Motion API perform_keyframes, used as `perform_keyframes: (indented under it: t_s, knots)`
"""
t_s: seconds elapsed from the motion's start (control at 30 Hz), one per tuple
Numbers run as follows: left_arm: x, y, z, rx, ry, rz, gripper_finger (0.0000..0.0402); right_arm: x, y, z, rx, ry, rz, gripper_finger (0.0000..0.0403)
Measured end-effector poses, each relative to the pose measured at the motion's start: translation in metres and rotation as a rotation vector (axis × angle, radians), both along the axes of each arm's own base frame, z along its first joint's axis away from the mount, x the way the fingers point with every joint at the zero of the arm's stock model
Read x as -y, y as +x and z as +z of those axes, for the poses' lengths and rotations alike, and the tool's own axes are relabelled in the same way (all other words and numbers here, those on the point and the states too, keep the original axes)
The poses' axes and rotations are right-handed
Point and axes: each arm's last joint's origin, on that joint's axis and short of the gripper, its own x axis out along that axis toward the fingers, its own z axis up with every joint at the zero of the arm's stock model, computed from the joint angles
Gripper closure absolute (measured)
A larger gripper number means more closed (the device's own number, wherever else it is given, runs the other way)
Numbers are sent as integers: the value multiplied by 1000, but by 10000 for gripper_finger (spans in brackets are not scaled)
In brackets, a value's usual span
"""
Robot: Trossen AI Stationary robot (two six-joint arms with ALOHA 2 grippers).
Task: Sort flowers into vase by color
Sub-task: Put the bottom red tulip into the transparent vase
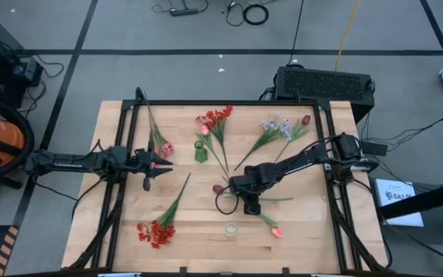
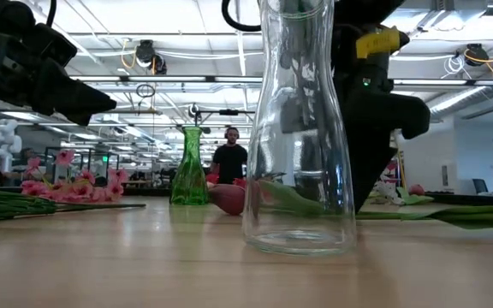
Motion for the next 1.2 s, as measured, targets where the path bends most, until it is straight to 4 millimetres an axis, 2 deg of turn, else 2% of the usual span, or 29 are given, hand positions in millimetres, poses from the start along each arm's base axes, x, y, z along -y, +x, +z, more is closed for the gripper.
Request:
perform_keyframes:
  t_s: [0.1,0.27,0.43,0.6,0.87,1.07,1.2]
  knots:
    - [0,0,0,-2,0,0,297,0,1,0,10,-1,5,311]
    - [0,0,0,-3,0,-1,297,1,1,1,21,-6,24,389]
    - [0,0,0,-3,0,0,297,1,0,7,34,-1,25,389]
    - [0,0,0,-3,0,0,297,3,-5,25,74,-17,53,399]
    - [0,0,0,-3,0,0,297,10,-30,103,280,-19,37,401]
    - [0,0,0,-3,0,0,297,10,-70,174,533,17,18,401]
    - [0,0,0,-3,0,0,297,8,-105,218,747,24,-24,401]
